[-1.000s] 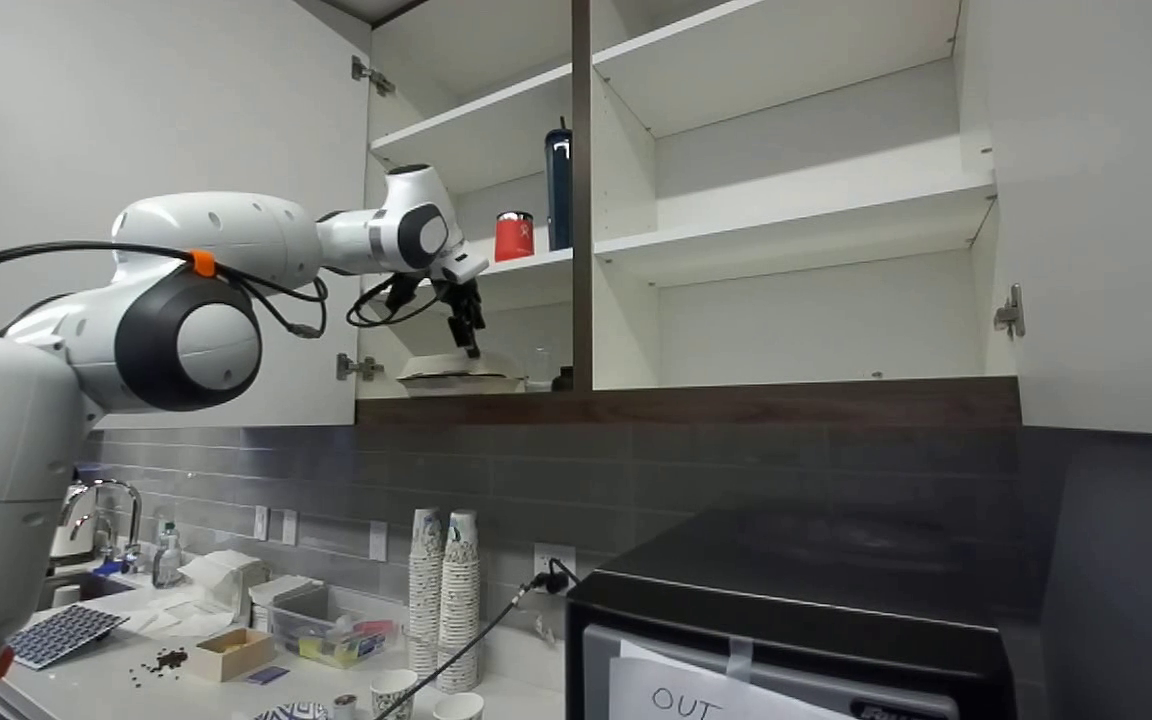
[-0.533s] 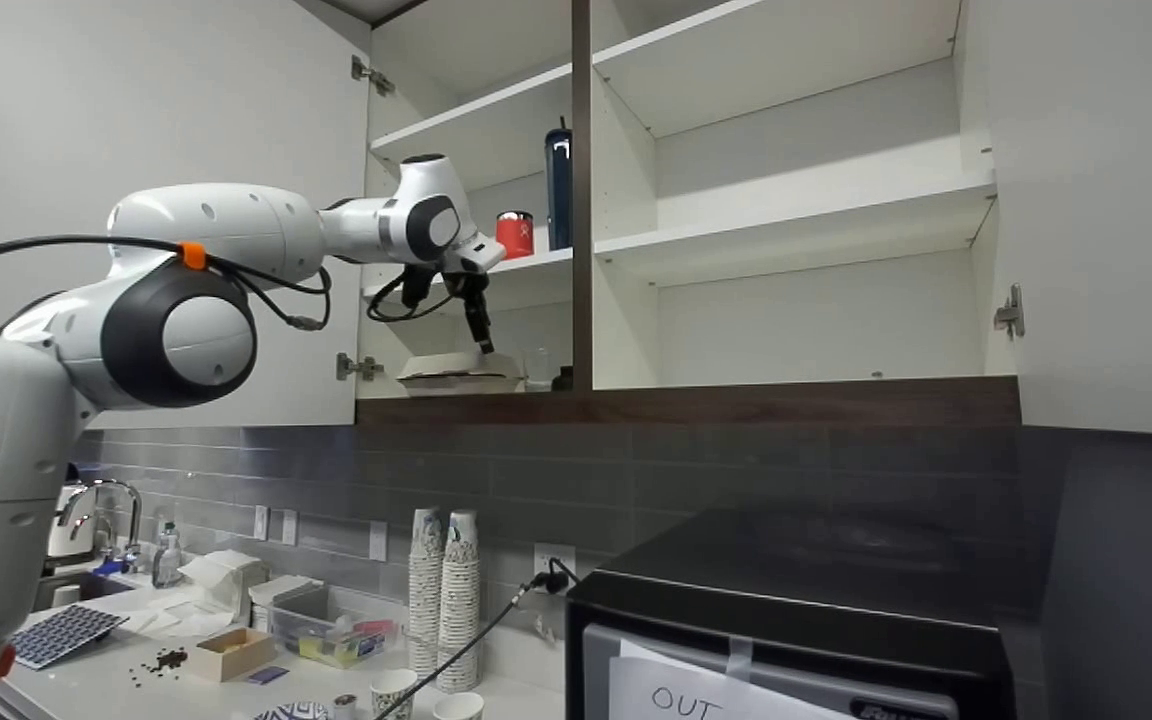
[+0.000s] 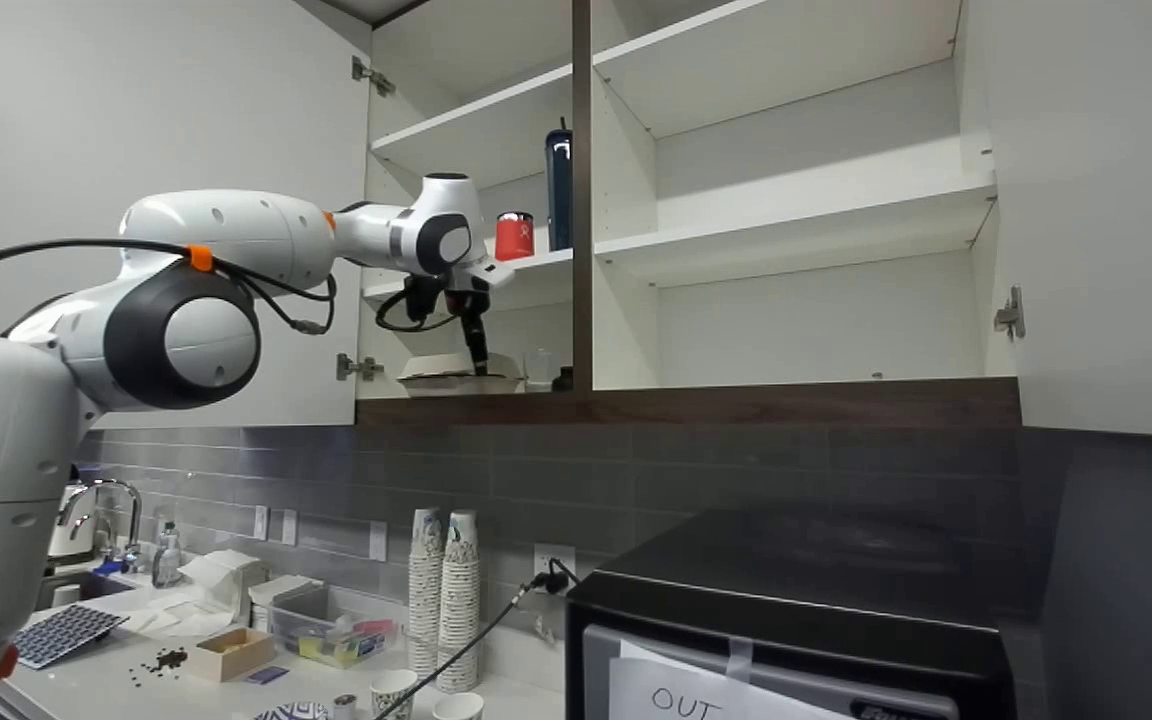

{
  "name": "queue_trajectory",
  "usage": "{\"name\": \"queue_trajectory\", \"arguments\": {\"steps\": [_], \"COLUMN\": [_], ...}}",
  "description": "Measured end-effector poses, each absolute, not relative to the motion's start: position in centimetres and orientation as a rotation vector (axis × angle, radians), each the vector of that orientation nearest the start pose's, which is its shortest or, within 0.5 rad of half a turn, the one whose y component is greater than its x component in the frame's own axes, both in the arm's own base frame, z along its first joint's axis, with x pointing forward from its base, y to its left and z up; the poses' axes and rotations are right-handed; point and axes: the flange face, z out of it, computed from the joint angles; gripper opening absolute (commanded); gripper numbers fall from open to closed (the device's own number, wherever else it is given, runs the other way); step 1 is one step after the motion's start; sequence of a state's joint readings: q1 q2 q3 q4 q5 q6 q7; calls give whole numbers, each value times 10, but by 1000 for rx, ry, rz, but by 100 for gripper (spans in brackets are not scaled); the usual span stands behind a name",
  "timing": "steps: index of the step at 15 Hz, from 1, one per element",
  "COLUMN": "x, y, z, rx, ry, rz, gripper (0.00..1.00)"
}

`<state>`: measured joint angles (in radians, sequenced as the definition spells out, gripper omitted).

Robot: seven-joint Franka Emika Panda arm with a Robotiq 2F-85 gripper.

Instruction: Put the carton box on the counter top

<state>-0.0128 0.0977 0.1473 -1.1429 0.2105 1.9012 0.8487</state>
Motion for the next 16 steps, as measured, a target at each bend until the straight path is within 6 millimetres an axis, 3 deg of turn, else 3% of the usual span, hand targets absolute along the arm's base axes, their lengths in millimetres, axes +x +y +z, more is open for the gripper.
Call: {"name": "queue_trajectory", "arguments": {"steps": [9,16], "x": [585,596], "y": [87,77], "z": [797,799], "rx": [-2323,-2172], "ry": [846,867], "rz": [-497,-524], "gripper": [100,100]}}
